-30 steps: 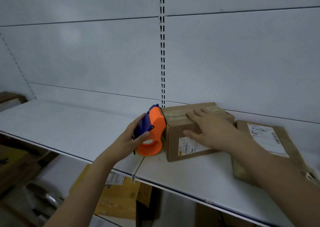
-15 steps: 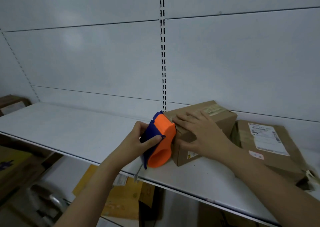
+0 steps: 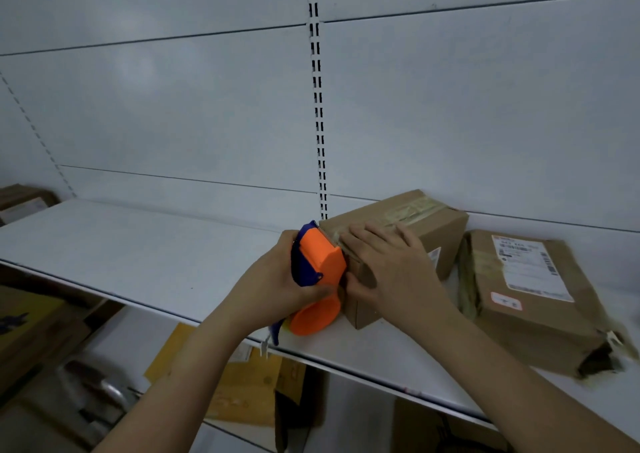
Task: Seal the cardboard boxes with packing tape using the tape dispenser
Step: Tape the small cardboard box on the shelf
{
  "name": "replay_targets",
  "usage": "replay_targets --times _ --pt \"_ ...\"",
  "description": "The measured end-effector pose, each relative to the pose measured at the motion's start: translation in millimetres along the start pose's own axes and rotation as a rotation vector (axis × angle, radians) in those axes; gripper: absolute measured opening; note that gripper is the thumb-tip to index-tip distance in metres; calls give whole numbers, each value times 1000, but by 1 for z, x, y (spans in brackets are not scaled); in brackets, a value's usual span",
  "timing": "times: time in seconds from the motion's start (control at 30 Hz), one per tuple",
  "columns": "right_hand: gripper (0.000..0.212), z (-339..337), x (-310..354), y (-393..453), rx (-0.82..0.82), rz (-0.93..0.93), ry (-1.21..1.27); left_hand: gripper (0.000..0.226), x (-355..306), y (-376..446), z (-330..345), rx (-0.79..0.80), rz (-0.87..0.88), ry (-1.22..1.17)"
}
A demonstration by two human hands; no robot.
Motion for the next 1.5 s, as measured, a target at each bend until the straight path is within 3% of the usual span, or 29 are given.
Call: replay_targets --times 0.27,0.43,0.57,0.73,0.9,1.0,1.3,1.5 --pt "54 -2 -3 -1 -32 -5 20 86 -3 -12 -8 38 -42 104" --pt "53 -1 -9 -2 6 19 17 78 20 -44 -48 -147 -84 -248" --pt "60 -2 0 2 115 9 31 79 22 -51 -37 -90 -64 -247" --pt "52 -10 -14 16 120 275 206 78 22 -40 -24 -71 -46 -263" --pt "39 -3 -3 23 148 380 -25 77 22 -47 -16 -55 -18 -356" --pt "34 -1 8 19 90 353 -91 73 28 -53 -11 -63 -13 -418" --pt "50 1 9 11 65 269 -106 67 27 -59 6 53 -29 -466" --pt "45 -6 3 5 -25 219 -80 56 34 -46 -8 -37 -68 -347"
Point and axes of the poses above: each hand's wrist, its own y-axis towards the middle knuckle, its own z-axis out of the palm, x = y × z, the point moved 9 cm from there along y, towards the middle knuckle, and after that the axes turned 11 degrees about -y, right-handed, at the moved point
